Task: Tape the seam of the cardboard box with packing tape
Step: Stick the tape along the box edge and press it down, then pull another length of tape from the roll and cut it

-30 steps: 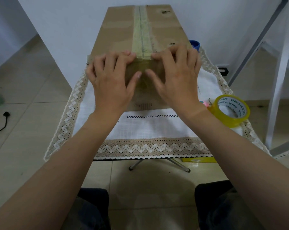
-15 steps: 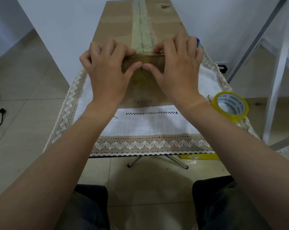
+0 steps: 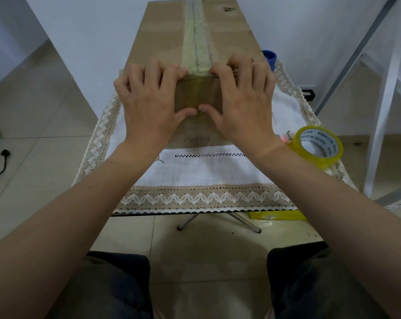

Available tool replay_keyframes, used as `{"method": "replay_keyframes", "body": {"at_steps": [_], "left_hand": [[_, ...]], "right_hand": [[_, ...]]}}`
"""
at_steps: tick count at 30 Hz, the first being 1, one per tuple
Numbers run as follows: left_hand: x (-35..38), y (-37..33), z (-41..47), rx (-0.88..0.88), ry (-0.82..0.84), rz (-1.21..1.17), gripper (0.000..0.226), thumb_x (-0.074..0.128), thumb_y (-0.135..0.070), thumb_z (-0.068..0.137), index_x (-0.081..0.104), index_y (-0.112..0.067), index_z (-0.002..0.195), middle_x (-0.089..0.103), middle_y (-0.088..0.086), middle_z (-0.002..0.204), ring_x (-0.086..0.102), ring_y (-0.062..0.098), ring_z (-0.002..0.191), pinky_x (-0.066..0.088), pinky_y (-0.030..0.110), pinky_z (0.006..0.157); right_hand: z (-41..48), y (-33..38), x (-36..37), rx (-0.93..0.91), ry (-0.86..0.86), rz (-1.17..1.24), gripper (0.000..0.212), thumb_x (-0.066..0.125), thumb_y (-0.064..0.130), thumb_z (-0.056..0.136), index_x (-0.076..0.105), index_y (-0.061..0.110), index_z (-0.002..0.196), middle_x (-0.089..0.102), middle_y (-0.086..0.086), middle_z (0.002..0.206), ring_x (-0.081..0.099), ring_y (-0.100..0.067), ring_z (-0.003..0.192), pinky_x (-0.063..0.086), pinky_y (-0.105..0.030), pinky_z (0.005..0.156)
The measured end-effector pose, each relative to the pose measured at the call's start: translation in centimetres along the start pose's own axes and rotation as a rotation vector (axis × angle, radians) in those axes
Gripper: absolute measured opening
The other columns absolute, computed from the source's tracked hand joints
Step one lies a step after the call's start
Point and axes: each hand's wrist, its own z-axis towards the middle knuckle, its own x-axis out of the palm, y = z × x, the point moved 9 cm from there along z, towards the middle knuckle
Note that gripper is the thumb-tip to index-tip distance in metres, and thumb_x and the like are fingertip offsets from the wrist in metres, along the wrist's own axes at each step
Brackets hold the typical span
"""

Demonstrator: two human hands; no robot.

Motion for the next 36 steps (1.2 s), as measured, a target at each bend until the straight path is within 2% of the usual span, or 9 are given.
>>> {"method": "replay_keyframes", "body": {"at_steps": [11, 16, 19, 21, 23, 26, 30, 33, 36], "left_hand": [[0.7, 0.5, -0.9, 0.070, 0.078, 0.040, 0.116, 0.091, -0.059, 0.050, 0.038, -0.028, 0.148, 0.053, 0.009, 0.142, 0.047, 0.038, 0.116, 0.040, 0.055, 0.090], [0.6, 0.3, -1.0, 0.048, 0.097, 0.028, 0.117, 0.093, -0.056, 0.050, 0.036, -0.028, 0.149, 0.049, 0.007, 0.143, 0.044, 0.035, 0.120, 0.039, 0.054, 0.093], [0.4, 0.1, -1.1, 0.020, 0.118, -0.017, 0.118, 0.095, -0.052, 0.052, 0.035, -0.028, 0.150, 0.046, 0.007, 0.144, 0.043, 0.034, 0.123, 0.036, 0.052, 0.097], [0.1, 0.0, -0.9, 0.004, 0.129, -0.085, 0.116, 0.093, -0.056, 0.054, 0.033, -0.028, 0.150, 0.047, 0.007, 0.144, 0.043, 0.034, 0.125, 0.034, 0.053, 0.103], [-0.4, -0.2, -0.8, 0.009, 0.120, -0.156, 0.109, 0.087, -0.061, 0.061, 0.033, -0.027, 0.150, 0.048, 0.009, 0.144, 0.044, 0.035, 0.128, 0.033, 0.055, 0.110], [-1.8, -1.3, -1.4, 0.001, 0.035, -0.240, 0.079, 0.077, -0.057, 0.077, 0.047, -0.022, 0.142, 0.053, 0.011, 0.139, 0.046, 0.034, 0.128, 0.031, 0.058, 0.113], [-2.3, -3.9, -3.2, -0.087, -0.021, -0.361, 0.035, 0.068, -0.041, 0.092, 0.065, -0.019, 0.119, 0.059, 0.009, 0.124, 0.049, 0.034, 0.119, 0.035, 0.044, 0.096], [-0.6, -6.5, -3.6, -0.041, 0.098, -0.507, 0.022, 0.065, -0.032, 0.095, 0.067, -0.015, 0.109, 0.062, 0.005, 0.112, 0.048, 0.028, 0.111, 0.038, 0.038, 0.092], [0.9, -7.8, -3.8, -0.070, 0.193, -0.634, 0.014, 0.062, -0.027, 0.099, 0.068, -0.015, 0.103, 0.063, -0.002, 0.105, 0.049, 0.021, 0.107, 0.038, 0.030, 0.091]], "right_hand": [[-0.6, -0.1, 0.2, -0.046, 0.043, -0.053, 0.091, 0.086, 0.060, 0.063, 0.051, 0.023, 0.139, 0.052, -0.014, 0.140, 0.031, -0.029, 0.124, 0.031, -0.052, 0.117], [-1.2, 0.2, 0.9, -0.078, 0.075, -0.101, 0.113, 0.091, 0.058, 0.055, 0.038, 0.023, 0.149, 0.044, -0.016, 0.147, 0.035, -0.036, 0.138, 0.016, -0.055, 0.127], [-1.9, 0.1, 0.7, -0.093, 0.111, -0.080, 0.115, 0.092, 0.052, 0.061, 0.033, 0.022, 0.156, 0.039, -0.015, 0.156, 0.030, -0.037, 0.150, 0.010, -0.057, 0.128], [-2.5, -0.3, 0.1, -0.098, 0.159, 0.005, 0.103, 0.089, 0.044, 0.072, 0.035, 0.022, 0.157, 0.033, -0.013, 0.164, 0.022, -0.036, 0.156, 0.011, -0.059, 0.129], [-3.1, -1.0, -0.7, -0.096, 0.185, 0.122, 0.081, 0.082, 0.035, 0.083, 0.043, 0.021, 0.152, 0.028, -0.011, 0.168, 0.017, -0.034, 0.158, 0.013, -0.058, 0.128], [-3.6, -3.0, -2.4, -0.031, 0.144, 0.225, 0.053, 0.073, 0.025, 0.089, 0.054, 0.017, 0.138, 0.037, -0.010, 0.161, 0.029, -0.034, 0.150, 0.028, -0.049, 0.124], [-4.1, -6.7, -3.3, 0.157, 0.161, 0.205, 0.038, 0.066, 0.027, 0.091, 0.058, 0.020, 0.128, 0.052, -0.005, 0.137, 0.044, -0.029, 0.127, 0.041, -0.044, 0.108], [-5.9, -9.9, -1.9, 0.258, 0.379, 0.057, 0.035, 0.066, 0.034, 0.093, 0.060, 0.027, 0.128, 0.054, 0.000, 0.135, 0.043, -0.031, 0.133, 0.029, -0.054, 0.117], [-8.0, -12.8, -0.6, 0.359, 0.604, -0.103, 0.042, 0.067, 0.047, 0.094, 0.058, 0.032, 0.133, 0.044, -0.002, 0.148, 0.030, -0.035, 0.144, 0.019, -0.068, 0.118]]}}
